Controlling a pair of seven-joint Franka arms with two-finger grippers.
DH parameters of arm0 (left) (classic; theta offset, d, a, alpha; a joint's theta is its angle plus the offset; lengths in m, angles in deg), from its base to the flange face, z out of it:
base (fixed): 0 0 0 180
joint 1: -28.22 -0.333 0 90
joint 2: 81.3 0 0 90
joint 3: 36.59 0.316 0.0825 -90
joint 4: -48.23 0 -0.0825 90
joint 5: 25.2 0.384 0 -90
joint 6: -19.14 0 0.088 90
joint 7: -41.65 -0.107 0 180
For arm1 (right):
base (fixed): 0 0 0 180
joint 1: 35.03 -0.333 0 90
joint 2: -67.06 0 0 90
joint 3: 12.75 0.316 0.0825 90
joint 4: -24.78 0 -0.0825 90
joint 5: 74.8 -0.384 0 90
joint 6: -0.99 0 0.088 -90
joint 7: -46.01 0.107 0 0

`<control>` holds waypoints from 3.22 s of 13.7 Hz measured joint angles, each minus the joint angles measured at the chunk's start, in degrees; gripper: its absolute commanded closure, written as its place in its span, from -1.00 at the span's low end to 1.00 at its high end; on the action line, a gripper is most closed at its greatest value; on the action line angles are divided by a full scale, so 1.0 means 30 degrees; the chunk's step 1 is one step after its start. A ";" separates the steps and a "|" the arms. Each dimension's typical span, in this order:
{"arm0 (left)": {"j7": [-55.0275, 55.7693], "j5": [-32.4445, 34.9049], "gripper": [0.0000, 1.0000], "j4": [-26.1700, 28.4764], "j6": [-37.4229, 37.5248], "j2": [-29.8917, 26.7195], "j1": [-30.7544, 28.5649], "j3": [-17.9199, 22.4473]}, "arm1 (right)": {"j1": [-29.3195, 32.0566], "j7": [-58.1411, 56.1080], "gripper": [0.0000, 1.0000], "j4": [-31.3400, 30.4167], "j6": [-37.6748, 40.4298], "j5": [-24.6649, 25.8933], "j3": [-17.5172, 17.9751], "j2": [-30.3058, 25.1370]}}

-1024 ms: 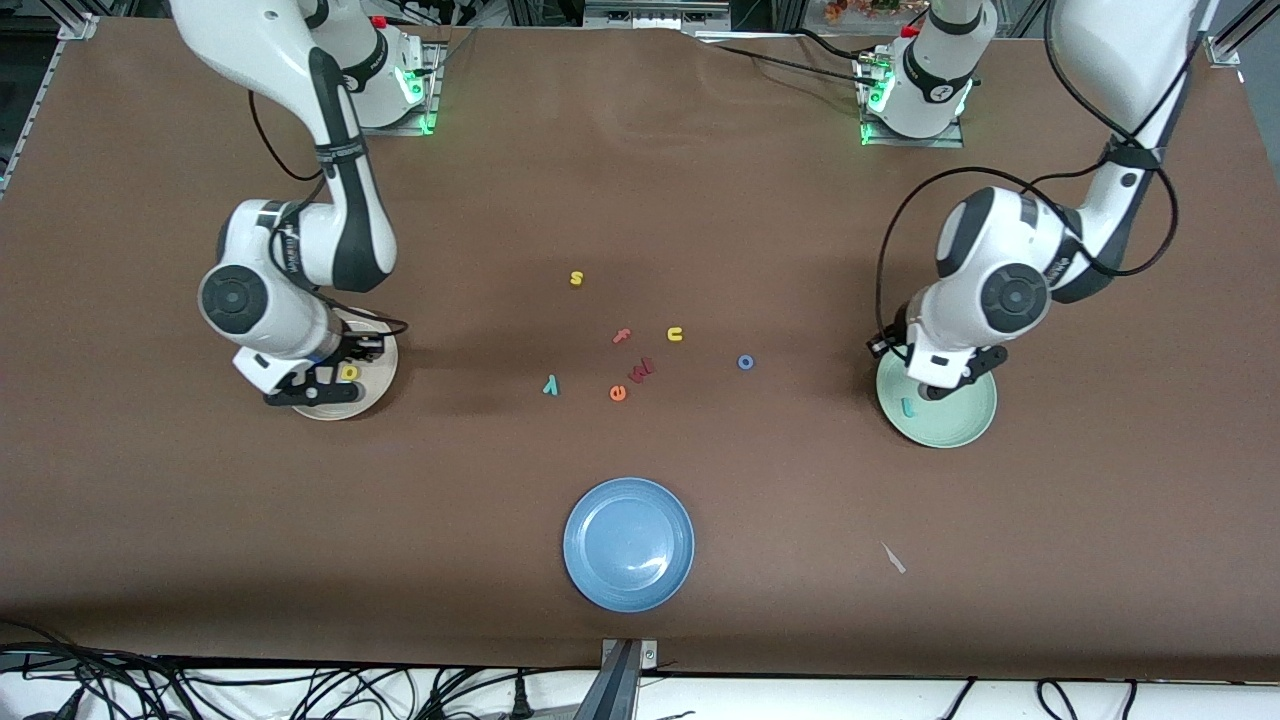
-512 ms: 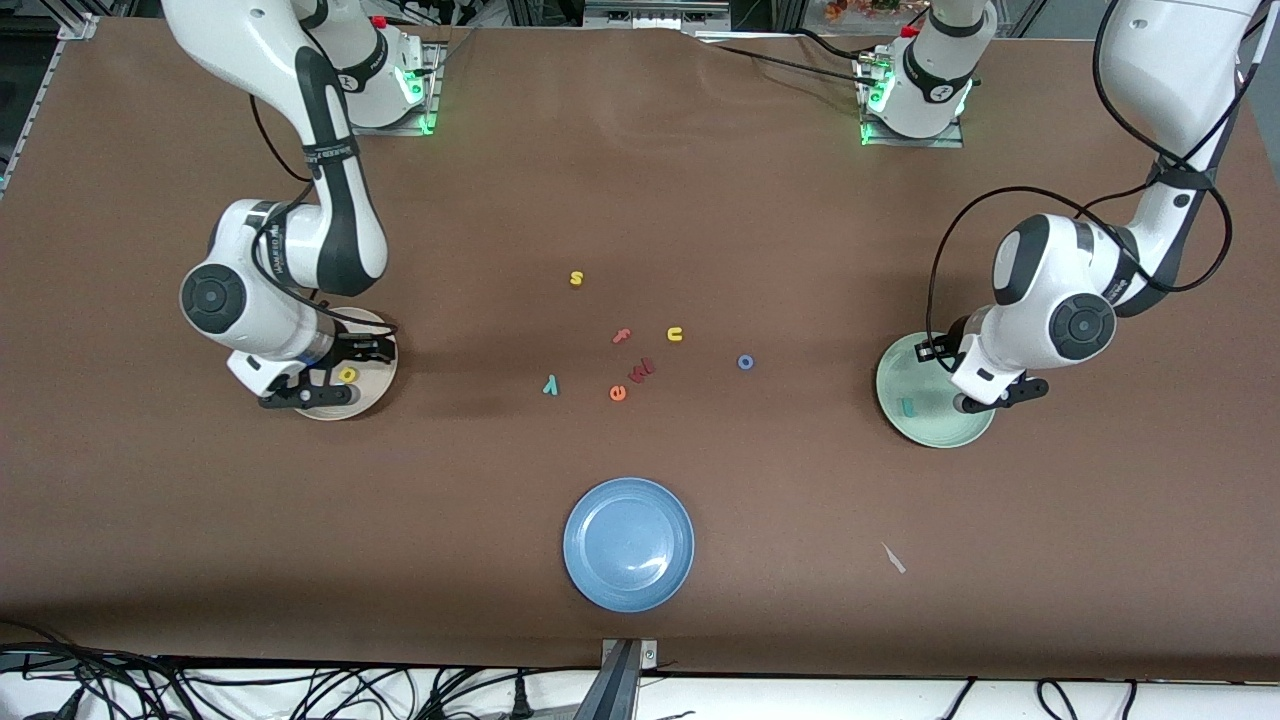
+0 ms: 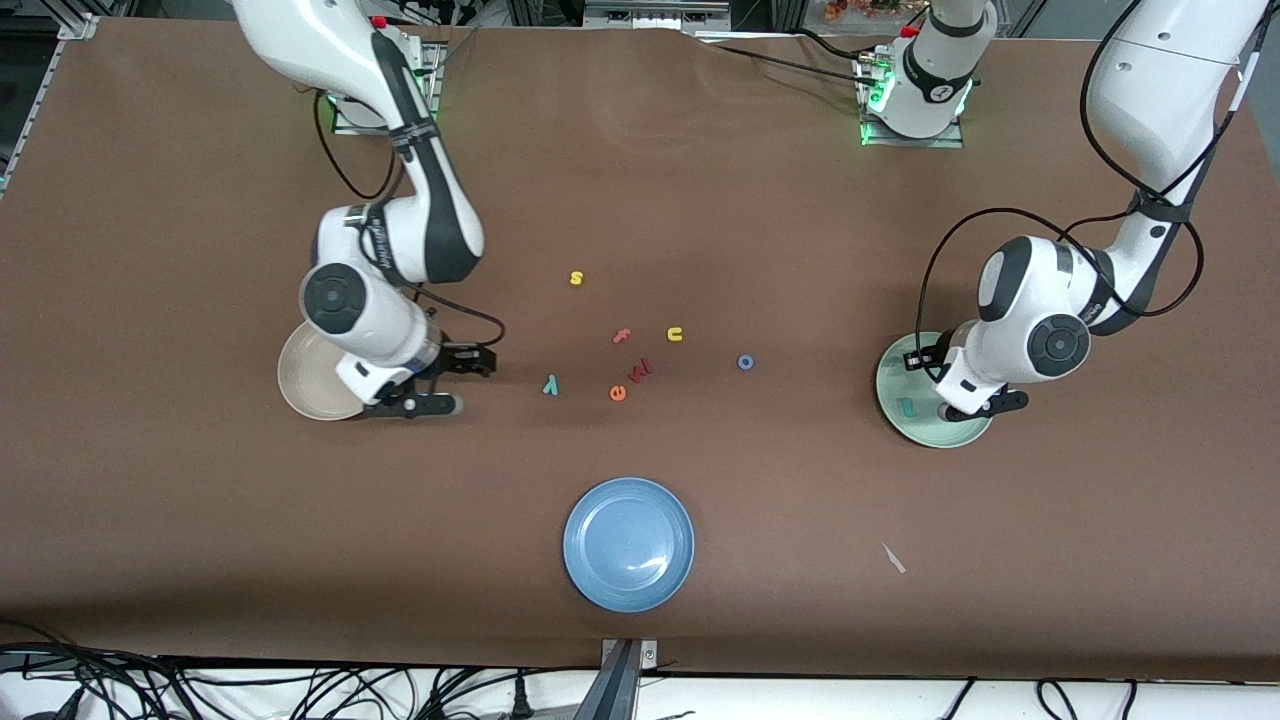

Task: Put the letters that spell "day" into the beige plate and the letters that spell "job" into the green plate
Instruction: 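Grasp the cyan y and blue o with the right and left grippers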

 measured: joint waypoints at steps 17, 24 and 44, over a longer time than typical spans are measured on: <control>1.0436 -0.0005 -0.76 -0.1667 -0.0608 -0.0524 0.3624 -0.4276 | 0.0009 0.6048 -0.62 0.5987 -0.0091 -0.0052 0.2142 0.5401; 1.2058 -0.0003 -0.34 -0.1747 -0.3605 0.1915 0.4547 -0.4139 | -0.0086 0.6459 -0.40 0.5908 0.0338 -0.0054 0.2366 0.5499; 1.4246 0.3157 0.92 -0.1972 -0.5752 0.3732 0.4846 -0.3985 | 0.0708 0.4432 0.82 0.5744 0.4972 -0.0240 -0.0527 0.3600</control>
